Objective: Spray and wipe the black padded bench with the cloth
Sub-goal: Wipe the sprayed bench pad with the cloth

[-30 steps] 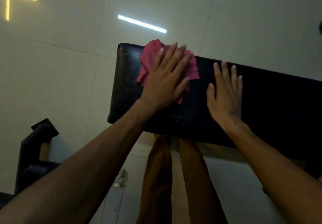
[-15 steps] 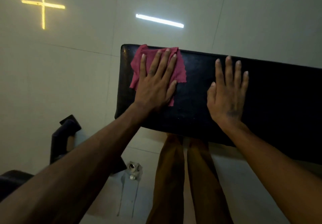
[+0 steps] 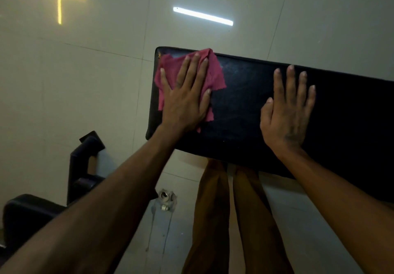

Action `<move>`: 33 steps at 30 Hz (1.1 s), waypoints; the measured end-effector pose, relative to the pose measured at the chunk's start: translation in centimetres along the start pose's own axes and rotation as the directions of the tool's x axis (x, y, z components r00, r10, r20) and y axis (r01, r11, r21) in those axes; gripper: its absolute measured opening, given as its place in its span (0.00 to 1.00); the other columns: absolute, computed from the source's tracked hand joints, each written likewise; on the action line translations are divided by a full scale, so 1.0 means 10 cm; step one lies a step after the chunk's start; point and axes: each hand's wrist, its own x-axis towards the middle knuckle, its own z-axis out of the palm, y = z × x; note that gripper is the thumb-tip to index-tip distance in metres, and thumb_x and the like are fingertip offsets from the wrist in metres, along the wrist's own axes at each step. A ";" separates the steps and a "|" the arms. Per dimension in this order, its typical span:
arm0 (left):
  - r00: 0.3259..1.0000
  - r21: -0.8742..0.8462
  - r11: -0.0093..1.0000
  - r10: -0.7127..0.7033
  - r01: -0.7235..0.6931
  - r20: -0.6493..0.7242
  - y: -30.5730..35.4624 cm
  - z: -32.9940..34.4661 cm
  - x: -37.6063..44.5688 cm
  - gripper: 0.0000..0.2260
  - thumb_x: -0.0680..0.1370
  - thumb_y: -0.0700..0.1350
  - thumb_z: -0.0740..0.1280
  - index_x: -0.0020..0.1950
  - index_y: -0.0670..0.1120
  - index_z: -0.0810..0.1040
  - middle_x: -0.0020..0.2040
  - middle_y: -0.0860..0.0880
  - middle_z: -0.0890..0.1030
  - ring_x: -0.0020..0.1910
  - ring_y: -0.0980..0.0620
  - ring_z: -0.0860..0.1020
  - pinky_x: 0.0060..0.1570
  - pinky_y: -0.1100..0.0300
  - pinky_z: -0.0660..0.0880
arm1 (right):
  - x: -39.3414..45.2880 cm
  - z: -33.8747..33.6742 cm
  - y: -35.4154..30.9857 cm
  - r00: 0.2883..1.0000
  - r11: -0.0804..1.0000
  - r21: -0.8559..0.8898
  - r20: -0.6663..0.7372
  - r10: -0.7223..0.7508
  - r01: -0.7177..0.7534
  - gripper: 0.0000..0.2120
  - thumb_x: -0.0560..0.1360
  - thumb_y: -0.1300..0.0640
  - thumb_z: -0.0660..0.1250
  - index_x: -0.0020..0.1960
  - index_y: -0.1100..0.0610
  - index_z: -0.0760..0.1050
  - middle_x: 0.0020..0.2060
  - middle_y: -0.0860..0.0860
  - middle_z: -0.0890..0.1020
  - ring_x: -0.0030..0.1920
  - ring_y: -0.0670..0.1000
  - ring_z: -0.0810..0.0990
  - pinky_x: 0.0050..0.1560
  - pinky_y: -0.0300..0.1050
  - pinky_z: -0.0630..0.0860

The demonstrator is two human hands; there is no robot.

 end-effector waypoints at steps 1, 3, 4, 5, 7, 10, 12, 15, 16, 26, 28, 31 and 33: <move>1.000 -0.016 1.000 -0.009 0.009 0.010 -0.09 -0.04 0.10 0.29 0.85 0.58 0.48 0.84 0.48 0.51 0.84 0.46 0.52 0.83 0.48 0.50 0.75 0.27 0.46 | 0.00 0.00 0.00 1.000 1.000 -0.001 -0.001 0.002 -0.002 0.30 0.82 0.52 0.52 0.82 0.53 0.49 0.81 0.55 0.51 0.81 0.59 0.48 0.79 0.60 0.44; 0.991 -0.127 0.983 -0.131 0.129 -0.008 -0.25 -0.17 0.34 0.28 0.85 0.57 0.49 0.83 0.49 0.52 0.83 0.48 0.54 0.82 0.49 0.51 0.77 0.34 0.52 | -0.01 0.01 0.01 1.000 1.000 -0.005 -0.007 0.001 -0.001 0.29 0.82 0.52 0.52 0.82 0.53 0.49 0.81 0.55 0.51 0.81 0.59 0.48 0.79 0.60 0.44; 0.975 -0.201 0.956 -0.220 0.213 -0.014 -0.31 -0.22 0.44 0.27 0.85 0.56 0.49 0.83 0.48 0.53 0.83 0.47 0.56 0.82 0.48 0.53 0.76 0.40 0.56 | -0.01 0.01 0.01 1.000 1.000 -0.005 -0.010 -0.002 0.002 0.29 0.82 0.52 0.52 0.82 0.53 0.49 0.81 0.55 0.51 0.81 0.59 0.48 0.79 0.60 0.44; 0.956 -0.251 0.927 -0.293 0.279 -0.018 -0.36 -0.23 0.51 0.27 0.85 0.56 0.50 0.83 0.47 0.55 0.83 0.47 0.57 0.82 0.47 0.54 0.76 0.44 0.59 | -0.01 0.02 0.01 1.000 1.000 -0.002 -0.010 -0.004 0.004 0.29 0.82 0.52 0.52 0.82 0.53 0.49 0.81 0.55 0.52 0.81 0.59 0.48 0.79 0.60 0.44; 0.937 -0.276 0.906 -0.346 0.322 -0.042 -0.37 -0.20 0.50 0.27 0.86 0.55 0.51 0.82 0.46 0.56 0.82 0.46 0.59 0.81 0.45 0.55 0.76 0.47 0.62 | -0.01 0.02 0.00 1.000 1.000 0.000 -0.014 -0.001 0.001 0.29 0.82 0.52 0.52 0.82 0.52 0.49 0.81 0.55 0.52 0.81 0.58 0.48 0.79 0.60 0.44; 0.938 -0.233 0.920 -0.339 0.314 -0.076 -0.23 -0.09 0.24 0.28 0.85 0.55 0.49 0.83 0.43 0.53 0.83 0.43 0.55 0.82 0.43 0.53 0.77 0.42 0.62 | -0.01 0.02 0.01 1.000 1.000 -0.011 -0.011 0.002 -0.003 0.29 0.82 0.51 0.51 0.82 0.52 0.49 0.81 0.55 0.51 0.81 0.58 0.48 0.79 0.60 0.44; 0.934 -0.169 0.928 -0.348 0.331 -0.082 -0.13 0.01 0.03 0.29 0.86 0.55 0.48 0.83 0.42 0.50 0.83 0.41 0.52 0.82 0.42 0.50 0.75 0.35 0.61 | -0.01 0.02 0.02 1.000 1.000 -0.017 -0.007 -0.003 0.003 0.29 0.82 0.51 0.51 0.82 0.53 0.48 0.81 0.55 0.51 0.81 0.58 0.47 0.79 0.60 0.44; 0.956 -0.128 0.955 -0.280 0.269 -0.084 -0.15 0.04 -0.04 0.29 0.85 0.55 0.50 0.83 0.42 0.50 0.83 0.41 0.51 0.82 0.41 0.50 0.74 0.34 0.61 | -0.01 0.03 0.01 1.000 1.000 -0.021 -0.011 0.002 -0.002 0.29 0.82 0.51 0.50 0.82 0.53 0.49 0.81 0.55 0.51 0.81 0.58 0.48 0.79 0.60 0.45; 0.966 -0.140 0.962 -0.246 0.233 -0.084 -0.21 0.02 0.00 0.29 0.85 0.55 0.50 0.83 0.42 0.51 0.83 0.41 0.52 0.82 0.41 0.50 0.76 0.36 0.59 | -0.01 0.03 0.01 1.000 1.000 -0.022 -0.018 0.003 -0.003 0.29 0.82 0.51 0.51 0.82 0.53 0.49 0.81 0.55 0.52 0.81 0.58 0.48 0.79 0.60 0.44; 0.918 -0.174 0.916 -0.382 0.361 -0.108 0.17 0.21 -0.46 0.27 0.86 0.54 0.49 0.83 0.46 0.50 0.84 0.43 0.52 0.83 0.46 0.49 0.75 0.28 0.50 | -0.01 0.02 0.01 0.999 1.000 -0.002 -0.037 -0.004 0.004 0.30 0.82 0.52 0.53 0.82 0.53 0.51 0.81 0.55 0.53 0.81 0.59 0.49 0.79 0.61 0.46; 0.919 -0.178 0.918 -0.377 0.355 -0.111 0.24 0.31 -0.67 0.27 0.85 0.54 0.50 0.83 0.47 0.50 0.83 0.43 0.52 0.83 0.46 0.49 0.75 0.28 0.48 | -0.01 0.02 0.01 0.999 1.000 -0.003 -0.032 -0.006 0.006 0.30 0.82 0.52 0.53 0.82 0.53 0.51 0.81 0.55 0.53 0.81 0.59 0.49 0.79 0.61 0.46; 0.909 -0.193 0.910 -0.395 0.367 -0.131 0.19 0.34 -0.66 0.28 0.84 0.55 0.53 0.83 0.48 0.52 0.83 0.44 0.55 0.82 0.46 0.51 0.74 0.27 0.50 | -0.01 0.03 0.00 0.999 1.000 -0.013 -0.045 -0.006 0.006 0.30 0.82 0.52 0.53 0.82 0.53 0.50 0.81 0.55 0.53 0.81 0.59 0.49 0.79 0.61 0.46; 0.906 -0.203 0.909 -0.397 0.365 -0.149 0.13 0.30 -0.60 0.29 0.84 0.55 0.54 0.83 0.47 0.54 0.83 0.45 0.56 0.82 0.46 0.52 0.75 0.29 0.50 | -0.01 0.05 0.00 0.999 1.000 -0.022 -0.052 -0.010 0.009 0.30 0.82 0.52 0.52 0.82 0.53 0.50 0.81 0.55 0.53 0.81 0.59 0.49 0.79 0.61 0.46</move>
